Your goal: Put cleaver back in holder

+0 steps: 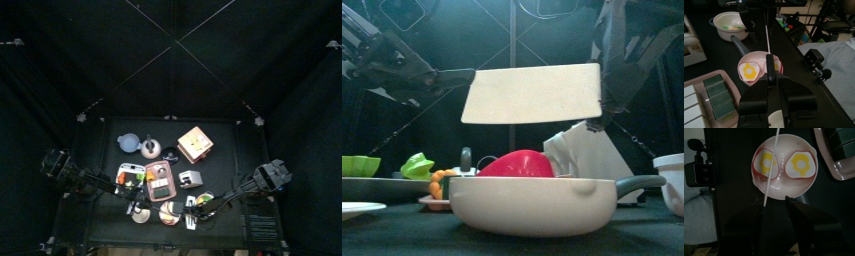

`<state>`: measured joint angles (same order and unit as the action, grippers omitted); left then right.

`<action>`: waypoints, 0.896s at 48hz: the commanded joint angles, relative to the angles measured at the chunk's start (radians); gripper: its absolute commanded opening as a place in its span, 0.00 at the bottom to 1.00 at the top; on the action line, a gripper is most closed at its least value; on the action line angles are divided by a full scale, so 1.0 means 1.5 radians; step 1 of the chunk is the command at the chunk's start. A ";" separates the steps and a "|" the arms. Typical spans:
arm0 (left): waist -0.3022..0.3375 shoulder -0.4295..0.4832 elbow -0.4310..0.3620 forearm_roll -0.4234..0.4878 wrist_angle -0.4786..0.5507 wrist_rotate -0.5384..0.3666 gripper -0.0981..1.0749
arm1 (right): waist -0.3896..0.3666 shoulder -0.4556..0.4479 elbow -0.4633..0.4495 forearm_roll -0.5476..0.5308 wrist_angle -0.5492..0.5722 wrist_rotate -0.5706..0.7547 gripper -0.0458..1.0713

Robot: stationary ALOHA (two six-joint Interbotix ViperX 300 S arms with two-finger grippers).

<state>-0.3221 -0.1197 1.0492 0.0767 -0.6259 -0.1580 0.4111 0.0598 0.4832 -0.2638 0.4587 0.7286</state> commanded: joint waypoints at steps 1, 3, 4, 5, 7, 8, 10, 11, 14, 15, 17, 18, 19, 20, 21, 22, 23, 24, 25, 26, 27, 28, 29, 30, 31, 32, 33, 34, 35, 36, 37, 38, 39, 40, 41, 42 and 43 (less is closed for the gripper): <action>0.001 -0.018 -0.003 0.001 -0.003 0.001 0.40 | 0.000 -0.047 -0.009 -0.012 0.002 0.000 0.72; 0.001 -0.021 -0.002 0.000 -0.003 0.001 0.40 | -0.001 -0.057 -0.004 -0.018 0.002 0.003 0.72; 0.001 -0.025 -0.001 -0.001 -0.003 0.001 0.40 | -0.001 -0.063 0.000 -0.022 0.001 0.004 0.72; 0.001 -0.029 -0.001 -0.002 -0.003 0.001 0.40 | -0.002 -0.069 0.004 -0.026 0.000 0.004 0.72; 0.002 -0.037 0.001 -0.006 -0.003 0.001 0.40 | -0.003 -0.083 0.012 -0.032 -0.002 0.005 0.72; 0.002 -0.045 0.003 -0.010 -0.003 0.001 0.40 | -0.003 -0.089 0.017 -0.035 -0.003 0.005 0.72; 0.001 -0.058 0.007 -0.016 -0.003 0.001 0.40 | -0.005 -0.105 0.027 -0.039 -0.005 0.005 0.72; 0.001 -0.065 0.008 -0.021 -0.003 0.001 0.40 | -0.006 -0.116 0.035 -0.042 -0.007 0.005 0.72; 0.002 -0.088 0.015 -0.038 0.000 0.000 0.40 | -0.011 -0.139 0.053 -0.047 -0.014 0.005 0.72; 0.002 -0.095 0.016 -0.045 0.002 -0.001 0.40 | -0.013 -0.143 0.056 -0.048 -0.015 0.005 0.72; 0.003 -0.114 0.019 -0.072 0.017 0.000 0.40 | -0.020 -0.164 0.071 -0.052 -0.026 0.005 0.72; 0.004 -0.121 0.019 -0.084 0.025 0.001 0.40 | -0.024 -0.172 0.077 -0.054 -0.032 0.005 0.72; 0.005 -0.128 0.018 -0.095 0.035 0.002 0.40 | -0.028 -0.180 0.083 -0.056 -0.038 0.005 0.72; 0.006 -0.136 0.019 -0.107 0.047 0.002 0.40 | -0.034 -0.195 0.090 -0.059 -0.050 0.006 0.72; 0.008 -0.143 0.017 -0.118 0.059 0.002 0.40 | -0.040 -0.206 0.095 -0.058 -0.058 0.006 0.72; 0.010 -0.151 0.016 -0.128 0.072 0.003 0.40 | -0.045 -0.216 0.100 -0.057 -0.067 0.007 0.72; 0.014 -0.163 0.014 -0.139 0.091 0.003 0.40 | -0.053 -0.227 0.105 -0.057 -0.079 0.008 0.72; 0.017 -0.170 0.012 -0.144 0.104 0.003 0.40 | -0.061 -0.238 0.110 -0.056 -0.088 0.008 0.72; 0.021 -0.178 0.010 -0.148 0.117 0.003 0.40 | -0.069 -0.250 0.117 -0.054 -0.097 0.008 0.72; 0.026 -0.185 0.007 -0.152 0.131 0.003 0.40 | -0.076 -0.262 0.122 -0.052 -0.106 0.008 0.72; 0.031 -0.193 0.004 -0.154 0.144 0.003 0.40 | -0.084 -0.273 0.128 -0.050 -0.116 0.007 0.72; 0.035 -0.201 -0.001 -0.153 0.159 0.003 0.40 | -0.091 -0.284 0.135 -0.049 -0.125 0.007 0.72; 0.040 -0.210 -0.005 -0.153 0.173 0.003 0.40 | -0.099 -0.296 0.141 -0.048 -0.135 0.007 0.72; 0.044 -0.217 -0.009 -0.153 0.189 0.003 0.40 | -0.110 -0.312 0.151 -0.048 -0.148 0.007 0.72; 0.049 -0.225 -0.014 -0.152 0.205 0.003 0.40 | -0.117 -0.323 0.159 -0.047 -0.159 0.006 0.72; 0.057 -0.237 -0.021 -0.152 0.229 0.003 0.40 | -0.125 -0.333 0.167 -0.047 -0.168 0.006 0.72; 0.062 -0.245 -0.028 -0.152 0.246 0.003 0.40 | -0.136 -0.348 0.180 -0.048 -0.183 0.006 0.71; 0.067 -0.255 -0.033 -0.152 0.264 0.003 0.40 | -0.144 -0.356 0.189 -0.048 -0.193 0.006 0.71; 0.074 -0.263 -0.039 -0.151 0.282 0.003 0.40 | -0.153 -0.364 0.197 -0.048 -0.205 0.006 0.71; 0.079 -0.271 -0.044 -0.151 0.300 0.002 0.40 | -0.163 -0.372 0.207 -0.049 -0.217 0.006 0.71; 0.088 -0.282 -0.053 -0.150 0.326 0.002 0.40 | -0.172 -0.380 0.216 -0.049 -0.227 0.006 0.71; 0.094 -0.289 -0.059 -0.148 0.344 0.002 0.40 | -0.179 -0.388 0.225 -0.049 -0.237 0.006 0.71; 0.103 -0.299 -0.069 -0.145 0.367 0.002 0.40 | -0.192 -0.398 0.238 -0.048 -0.251 0.006 0.71; 0.110 -0.305 -0.075 -0.143 0.381 0.001 0.40 | -0.200 -0.404 0.246 -0.048 -0.258 0.006 0.71; 0.118 -0.310 -0.082 -0.139 0.396 0.002 0.40 | -0.209 -0.410 0.256 -0.048 -0.263 0.006 0.71; 0.125 -0.315 -0.088 -0.136 0.410 0.001 0.40 | -0.218 -0.416 0.265 -0.047 -0.269 0.006 0.71; 0.132 -0.318 -0.093 -0.131 0.423 0.001 0.40 | -0.227 -0.422 0.274 -0.048 -0.274 0.006 0.71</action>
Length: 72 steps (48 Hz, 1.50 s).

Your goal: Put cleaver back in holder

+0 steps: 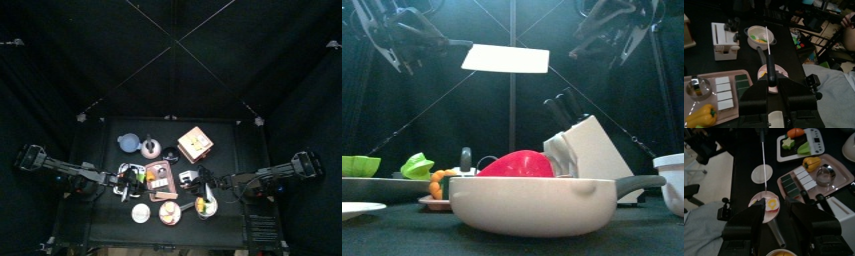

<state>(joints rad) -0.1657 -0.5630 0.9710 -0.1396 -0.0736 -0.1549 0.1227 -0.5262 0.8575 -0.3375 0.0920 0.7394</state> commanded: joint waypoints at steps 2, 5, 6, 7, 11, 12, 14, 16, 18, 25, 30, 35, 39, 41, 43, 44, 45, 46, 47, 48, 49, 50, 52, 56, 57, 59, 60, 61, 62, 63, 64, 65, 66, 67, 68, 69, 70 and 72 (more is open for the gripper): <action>0.043 -0.030 -0.052 0.025 0.083 -0.001 0.40 | -0.057 -0.042 0.048 0.001 -0.037 -0.001 0.71; 0.065 -0.036 -0.065 0.044 0.116 -0.003 0.40 | -0.086 -0.047 0.075 0.003 -0.039 -0.001 0.71; 0.073 -0.036 -0.070 0.050 0.123 -0.003 0.40 | -0.096 -0.048 0.083 0.003 -0.040 -0.001 0.71; 0.079 -0.035 -0.073 0.055 0.131 -0.003 0.40 | -0.105 -0.047 0.090 0.003 -0.041 -0.001 0.71; 0.100 -0.029 -0.086 0.066 0.152 -0.003 0.40 | -0.142 -0.043 0.118 0.007 -0.047 -0.001 0.71; 0.103 -0.028 -0.088 0.066 0.154 -0.003 0.40 | -0.149 -0.042 0.122 0.009 -0.049 -0.001 0.71; 0.111 -0.026 -0.090 0.066 0.154 -0.004 0.40 | -0.165 -0.037 0.130 0.013 -0.053 -0.001 0.71; 0.119 -0.024 -0.093 0.066 0.156 -0.005 0.40 | -0.177 -0.031 0.137 0.014 -0.057 -0.001 0.71; 0.128 -0.020 -0.097 0.064 0.159 -0.005 0.40 | -0.189 -0.025 0.142 0.015 -0.057 -0.001 0.71; 0.141 0.002 -0.112 0.063 0.166 -0.005 0.40 | -0.217 -0.017 0.151 0.016 -0.062 -0.001 0.71; 0.142 0.025 -0.132 0.064 0.188 -0.005 0.40 | -0.218 -0.017 0.155 0.021 -0.062 -0.001 0.71; 0.146 0.049 -0.154 0.065 0.217 -0.005 0.40 | -0.215 -0.017 0.155 0.029 -0.062 -0.001 0.64; 0.149 0.073 -0.175 0.071 0.239 -0.005 0.40 | -0.215 -0.017 0.153 0.024 -0.065 -0.006 0.55; 0.149 0.082 -0.184 0.075 0.244 -0.005 0.40 | -0.215 -0.017 0.151 0.019 -0.064 -0.007 0.51; 0.151 0.093 -0.193 0.082 0.251 -0.005 0.40 | -0.215 -0.019 0.151 0.014 -0.064 -0.005 0.47; 0.153 0.097 -0.196 0.085 0.253 -0.005 0.40 | -0.214 -0.021 0.152 0.012 -0.065 -0.003 0.46; 0.154 0.101 -0.199 0.087 0.255 -0.005 0.40 | -0.214 -0.021 0.152 0.011 -0.065 -0.002 0.44; 0.155 0.105 -0.204 0.089 0.256 -0.005 0.40 | -0.214 -0.021 0.153 0.011 -0.065 -0.002 0.43; 0.156 0.108 -0.207 0.091 0.257 -0.005 0.40 | -0.214 -0.020 0.153 0.011 -0.065 -0.002 0.42; 0.159 0.111 -0.210 0.093 0.258 -0.005 0.40 | -0.214 -0.020 0.154 0.010 -0.065 -0.002 0.42; 0.161 0.115 -0.213 0.094 0.259 -0.005 0.40 | -0.214 -0.019 0.155 0.010 -0.065 -0.002 0.41; 0.163 0.118 -0.216 0.094 0.260 -0.005 0.40 | -0.213 -0.018 0.155 0.010 -0.065 -0.002 0.41; 0.166 0.122 -0.220 0.096 0.261 -0.005 0.40 | -0.212 -0.016 0.155 0.012 -0.065 -0.001 0.41; 0.171 0.127 -0.225 0.098 0.261 -0.003 0.40 | -0.212 -0.016 0.157 0.015 -0.065 -0.001 0.41; 0.171 0.128 -0.226 0.098 0.261 -0.003 0.40 | -0.212 -0.015 0.157 0.016 -0.065 -0.002 0.41; 0.172 0.130 -0.228 0.099 0.261 -0.003 0.40 | -0.211 -0.015 0.157 0.016 -0.065 -0.001 0.41; 0.172 0.132 -0.229 0.099 0.261 -0.003 0.40 | -0.211 -0.015 0.157 0.015 -0.066 -0.002 0.41; 0.172 0.133 -0.230 0.099 0.261 -0.003 0.40 | -0.211 -0.015 0.157 0.015 -0.067 -0.002 0.41; 0.172 0.137 -0.231 0.099 0.261 -0.003 0.40 | -0.210 -0.015 0.157 0.015 -0.067 -0.001 0.41; 0.172 0.138 -0.231 0.099 0.261 -0.003 0.40 | -0.210 -0.016 0.157 0.015 -0.067 -0.002 0.41; 0.172 0.140 -0.232 0.100 0.261 -0.003 0.40 | -0.209 -0.015 0.157 0.016 -0.069 -0.001 0.41; 0.172 0.142 -0.233 0.099 0.261 -0.003 0.40 | -0.208 -0.015 0.157 0.016 -0.069 -0.002 0.41; 0.172 0.145 -0.234 0.099 0.261 -0.002 0.40 | -0.208 -0.014 0.157 0.016 -0.069 -0.001 0.41; 0.172 0.145 -0.235 0.099 0.261 -0.002 0.40 | -0.207 -0.013 0.157 0.016 -0.069 -0.001 0.41; 0.172 0.148 -0.236 0.100 0.261 -0.002 0.40 | -0.208 -0.013 0.157 0.016 -0.069 -0.001 0.41; 0.172 0.150 -0.238 0.100 0.261 -0.002 0.40 | -0.208 -0.012 0.157 0.016 -0.070 -0.001 0.41; 0.172 0.152 -0.240 0.100 0.261 -0.002 0.40 | -0.207 -0.011 0.157 0.016 -0.070 -0.001 0.41; 0.172 0.157 -0.242 0.100 0.261 -0.002 0.40 | -0.208 -0.010 0.157 0.017 -0.070 -0.001 0.41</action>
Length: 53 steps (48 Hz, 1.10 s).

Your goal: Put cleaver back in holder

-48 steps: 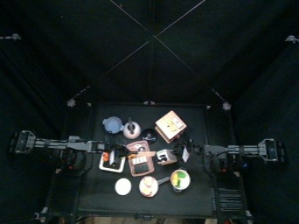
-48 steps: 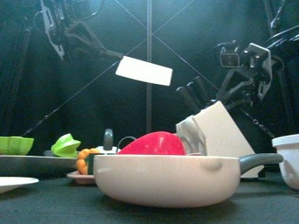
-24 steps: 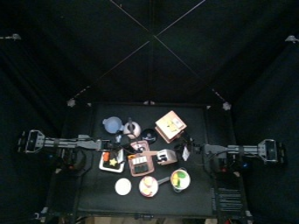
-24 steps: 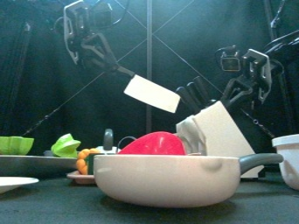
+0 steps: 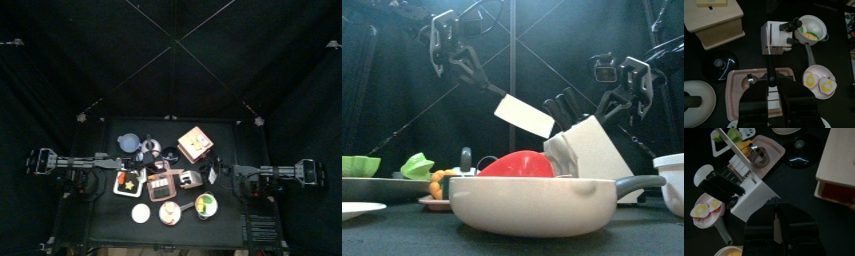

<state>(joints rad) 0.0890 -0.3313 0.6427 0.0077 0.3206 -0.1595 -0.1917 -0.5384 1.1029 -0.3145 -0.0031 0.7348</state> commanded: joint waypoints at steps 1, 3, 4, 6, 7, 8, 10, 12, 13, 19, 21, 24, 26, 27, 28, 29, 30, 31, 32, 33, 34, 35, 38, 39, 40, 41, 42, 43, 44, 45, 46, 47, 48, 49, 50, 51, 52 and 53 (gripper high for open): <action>0.002 0.006 -0.026 0.002 -0.002 0.002 0.40 | 0.003 -0.002 -0.006 0.003 -0.006 0.002 0.41; 0.003 0.010 -0.029 0.002 -0.001 0.001 0.40 | 0.003 0.001 -0.006 0.003 -0.007 0.002 0.41; 0.002 0.013 -0.031 0.002 -0.001 0.001 0.40 | 0.004 0.004 -0.006 0.004 -0.007 0.002 0.41; 0.002 0.017 -0.034 0.002 0.000 0.002 0.40 | 0.006 0.010 -0.007 0.005 -0.008 0.002 0.41; 0.002 0.019 -0.035 0.001 0.001 0.002 0.40 | 0.006 0.012 -0.006 0.005 -0.009 0.002 0.41; 0.002 0.021 -0.036 0.001 0.002 0.002 0.40 | 0.007 0.014 -0.006 0.005 -0.009 0.002 0.41; 0.002 0.027 -0.041 0.001 0.005 0.002 0.40 | 0.008 0.018 -0.007 0.005 -0.008 0.002 0.41; 0.002 0.031 -0.044 0.002 0.008 0.002 0.40 | 0.008 0.022 -0.008 0.005 -0.009 0.002 0.41; 0.002 0.032 -0.044 0.002 0.010 0.002 0.40 | 0.007 0.027 -0.009 0.005 -0.009 0.002 0.41; -0.002 0.034 -0.051 0.002 0.015 0.003 0.40 | 0.005 0.032 -0.011 0.006 -0.009 0.002 0.41; -0.003 0.032 -0.052 0.002 0.015 0.003 0.40 | 0.005 0.032 -0.011 0.006 -0.009 0.002 0.41; -0.004 0.028 -0.053 0.003 0.015 0.003 0.40 | 0.005 0.033 -0.011 0.006 -0.009 0.002 0.41; -0.004 0.025 -0.054 0.007 0.015 0.002 0.40 | 0.005 0.032 -0.011 0.006 -0.009 0.002 0.41; -0.004 0.022 -0.054 0.009 0.016 0.002 0.40 | 0.005 0.032 -0.011 0.006 -0.009 0.002 0.41; -0.005 0.019 -0.055 0.012 0.015 0.002 0.40 | 0.005 0.032 -0.011 0.006 -0.009 0.002 0.41; -0.004 0.017 -0.055 0.014 0.015 0.002 0.40 | 0.005 0.032 -0.011 0.006 -0.009 0.002 0.41; -0.005 0.014 -0.056 0.015 0.016 0.002 0.40 | 0.005 0.032 -0.011 0.006 -0.009 0.002 0.41; -0.004 0.012 -0.056 0.017 0.016 0.002 0.40 | 0.005 0.032 -0.011 0.006 -0.009 0.002 0.41; -0.005 0.010 -0.056 0.018 0.016 0.002 0.40 | 0.005 0.032 -0.011 0.006 -0.009 0.002 0.41; -0.005 0.008 -0.056 0.018 0.015 0.002 0.40 | 0.005 0.032 -0.011 0.007 -0.009 0.002 0.41; -0.005 0.006 -0.056 0.019 0.016 0.002 0.40 | 0.005 0.032 -0.011 0.007 -0.009 0.002 0.41; -0.005 0.004 -0.056 0.019 0.016 0.002 0.40 | 0.005 0.032 -0.011 0.007 -0.009 0.002 0.41; -0.005 -0.001 -0.057 0.019 0.016 0.002 0.40 | 0.005 0.032 -0.011 0.007 -0.009 0.002 0.41; -0.005 -0.003 -0.057 0.019 0.015 0.002 0.40 | 0.005 0.032 -0.011 0.007 -0.009 0.002 0.41; -0.005 -0.004 -0.057 0.019 0.015 0.002 0.40 | 0.005 0.032 -0.011 0.007 -0.009 0.002 0.41; -0.005 -0.005 -0.057 0.019 0.015 0.002 0.40 | 0.006 0.032 -0.011 0.007 -0.009 0.002 0.41; -0.006 -0.006 -0.056 0.019 0.015 0.002 0.40 | 0.005 0.032 -0.012 0.007 -0.009 0.002 0.41; -0.008 -0.006 -0.057 0.019 0.016 0.002 0.40 | 0.006 0.032 -0.011 0.007 -0.009 0.002 0.41; -0.010 -0.005 -0.057 0.019 0.016 0.002 0.40 | 0.006 0.032 -0.011 0.007 -0.009 0.002 0.41; -0.012 -0.004 -0.057 0.019 0.016 0.002 0.40 | 0.006 0.032 -0.011 0.007 -0.009 0.002 0.41; -0.013 -0.003 -0.056 0.019 0.016 0.002 0.40 | 0.006 0.032 -0.011 0.007 -0.009 0.002 0.41; -0.015 -0.002 -0.056 0.019 0.016 0.002 0.40 | 0.006 0.032 -0.012 0.007 -0.009 0.002 0.41; -0.017 -0.001 -0.056 0.019 0.015 0.002 0.40 | 0.006 0.032 -0.011 0.007 -0.009 0.002 0.41; -0.018 0.001 -0.056 0.020 0.016 0.003 0.40 | 0.006 0.032 -0.012 0.007 -0.009 0.002 0.41; -0.019 0.002 -0.057 0.020 0.016 0.002 0.40 | 0.006 0.032 -0.011 0.007 -0.009 0.002 0.41; -0.021 0.003 -0.056 0.020 0.016 0.002 0.40 | 0.006 0.033 -0.012 0.008 -0.009 0.002 0.41; -0.021 0.004 -0.057 0.020 0.017 0.002 0.40 | 0.006 0.032 -0.012 0.007 -0.009 0.002 0.41; -0.021 0.006 -0.056 0.020 0.017 0.003 0.40 | 0.006 0.032 -0.012 0.007 -0.009 0.002 0.41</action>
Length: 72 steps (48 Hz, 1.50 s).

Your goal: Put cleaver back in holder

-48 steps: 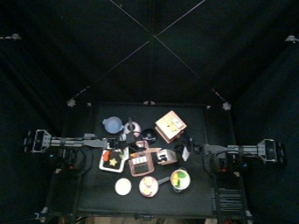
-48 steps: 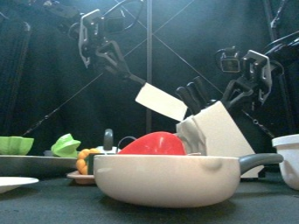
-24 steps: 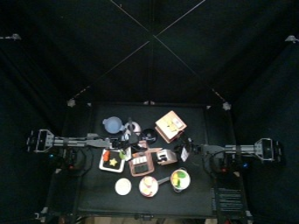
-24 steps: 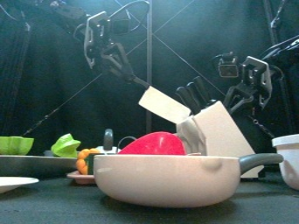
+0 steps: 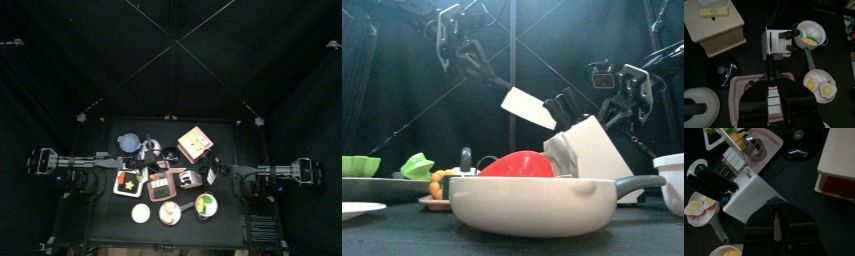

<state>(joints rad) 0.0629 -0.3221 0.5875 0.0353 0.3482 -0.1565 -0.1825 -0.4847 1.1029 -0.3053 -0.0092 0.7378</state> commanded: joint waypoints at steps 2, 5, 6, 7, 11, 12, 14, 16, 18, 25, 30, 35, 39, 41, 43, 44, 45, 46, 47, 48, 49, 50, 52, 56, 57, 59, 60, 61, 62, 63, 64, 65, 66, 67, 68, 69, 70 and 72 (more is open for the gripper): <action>-0.004 0.002 -0.020 0.003 0.001 0.000 0.40 | 0.001 -0.004 -0.011 0.001 -0.005 0.000 0.41; -0.004 0.006 -0.020 0.003 0.002 0.000 0.40 | 0.001 -0.004 -0.011 0.001 -0.007 0.000 0.41; -0.005 0.007 -0.020 0.003 0.003 0.001 0.40 | 0.002 -0.004 -0.012 0.001 -0.007 0.000 0.41; -0.004 0.008 -0.020 0.003 0.003 0.000 0.40 | 0.001 -0.004 -0.011 0.001 -0.008 0.000 0.41; -0.004 0.012 -0.020 0.002 0.003 0.001 0.40 | 0.001 -0.004 -0.011 0.001 -0.010 0.000 0.41; -0.004 0.012 -0.020 0.003 0.002 0.001 0.40 | 0.001 -0.004 -0.011 0.002 -0.010 0.000 0.41; -0.005 0.013 -0.020 0.002 0.002 0.001 0.40 | 0.001 -0.004 -0.011 0.001 -0.011 0.000 0.41; -0.005 0.013 -0.020 0.002 0.003 0.001 0.40 | 0.001 -0.003 -0.011 0.002 -0.011 0.000 0.41; -0.006 0.013 -0.020 0.002 0.002 0.001 0.40 | 0.001 -0.003 -0.011 0.001 -0.011 0.000 0.41; -0.007 0.016 -0.020 0.002 0.003 0.001 0.40 | 0.002 -0.002 -0.011 0.001 -0.011 0.000 0.41; -0.010 0.025 -0.021 0.002 0.004 0.001 0.40 | 0.002 0.001 -0.012 0.003 -0.013 0.000 0.41; -0.012 0.028 -0.025 0.002 0.007 0.001 0.40 | 0.002 0.004 -0.012 0.003 -0.014 0.000 0.41; -0.012 0.032 -0.028 0.002 0.008 0.001 0.40 | 0.002 0.006 -0.012 0.003 -0.018 0.000 0.41; -0.012 0.034 -0.030 0.002 0.007 0.001 0.40 | 0.002 0.007 -0.012 0.004 -0.019 0.000 0.41; -0.012 0.037 -0.035 0.002 0.008 0.001 0.40 | 0.002 0.009 -0.013 0.004 -0.022 0.000 0.41; -0.012 0.040 -0.037 0.002 0.007 0.001 0.40 | 0.002 0.010 -0.013 0.003 -0.022 0.000 0.41; -0.012 0.042 -0.040 0.003 0.007 0.001 0.40 | 0.002 0.011 -0.013 0.003 -0.024 0.000 0.41; -0.012 0.044 -0.042 0.003 0.007 0.001 0.40 | 0.002 0.010 -0.013 0.003 -0.025 0.000 0.41; -0.012 0.046 -0.045 0.003 0.007 0.001 0.40 | 0.002 0.011 -0.014 0.003 -0.026 0.000 0.41; -0.012 0.048 -0.047 0.003 0.008 0.001 0.40 | 0.002 0.011 -0.014 0.003 -0.028 0.000 0.41; -0.012 0.050 -0.050 0.003 0.008 0.001 0.40 | 0.002 0.011 -0.014 0.003 -0.028 0.000 0.41; -0.012 0.054 -0.052 0.003 0.008 0.001 0.40 | 0.002 0.012 -0.014 0.003 -0.029 0.000 0.41; -0.012 0.058 -0.058 0.003 0.010 0.001 0.40 | 0.002 0.013 -0.014 0.003 -0.030 0.000 0.41; -0.012 0.070 -0.071 0.003 0.019 0.001 0.40 | 0.003 0.013 -0.014 0.003 -0.030 0.000 0.41; -0.012 0.073 -0.074 0.003 0.021 0.001 0.40 | 0.003 0.013 -0.015 0.003 -0.030 0.000 0.41; -0.012 0.077 -0.079 0.003 0.028 0.001 0.40 | 0.003 0.014 -0.015 0.004 -0.030 0.000 0.41; -0.011 0.079 -0.083 0.003 0.032 0.001 0.40 | 0.003 0.015 -0.015 0.005 -0.031 0.000 0.41; -0.012 0.081 -0.085 0.003 0.035 0.001 0.40 | 0.003 0.016 -0.014 0.005 -0.031 0.000 0.41; -0.012 0.082 -0.088 0.003 0.039 0.001 0.40 | 0.003 0.016 -0.015 0.005 -0.032 0.000 0.41; -0.012 0.083 -0.089 0.002 0.041 0.001 0.40 | 0.003 0.017 -0.015 0.005 -0.033 0.000 0.41; -0.012 0.084 -0.092 0.003 0.044 0.001 0.40 | 0.003 0.018 -0.014 0.005 -0.034 0.000 0.41; -0.012 0.085 -0.094 0.003 0.047 0.001 0.40 | 0.003 0.019 -0.014 0.005 -0.036 0.000 0.41; -0.012 0.086 -0.096 0.003 0.049 0.001 0.40 | 0.004 0.020 -0.014 0.005 -0.037 0.000 0.41; -0.012 0.086 -0.099 0.003 0.052 0.001 0.40 | 0.004 0.020 -0.015 0.005 -0.038 0.000 0.41; -0.012 0.086 -0.100 0.002 0.054 0.001 0.40 | 0.004 0.021 -0.014 0.005 -0.039 0.000 0.41; -0.012 0.086 -0.102 0.003 0.058 0.001 0.40 | 0.006 0.024 -0.015 0.005 -0.040 0.000 0.41; -0.012 0.085 -0.104 0.002 0.062 0.001 0.40 | 0.006 0.024 -0.016 0.005 -0.040 0.000 0.41; -0.012 0.083 -0.107 0.003 0.072 0.001 0.40 | 0.006 0.027 -0.017 0.005 -0.041 0.000 0.41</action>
<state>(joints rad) 0.0445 -0.1856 0.4663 0.0368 0.4387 -0.1534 -0.1764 -0.4433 1.1014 -0.2991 -0.0583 0.7378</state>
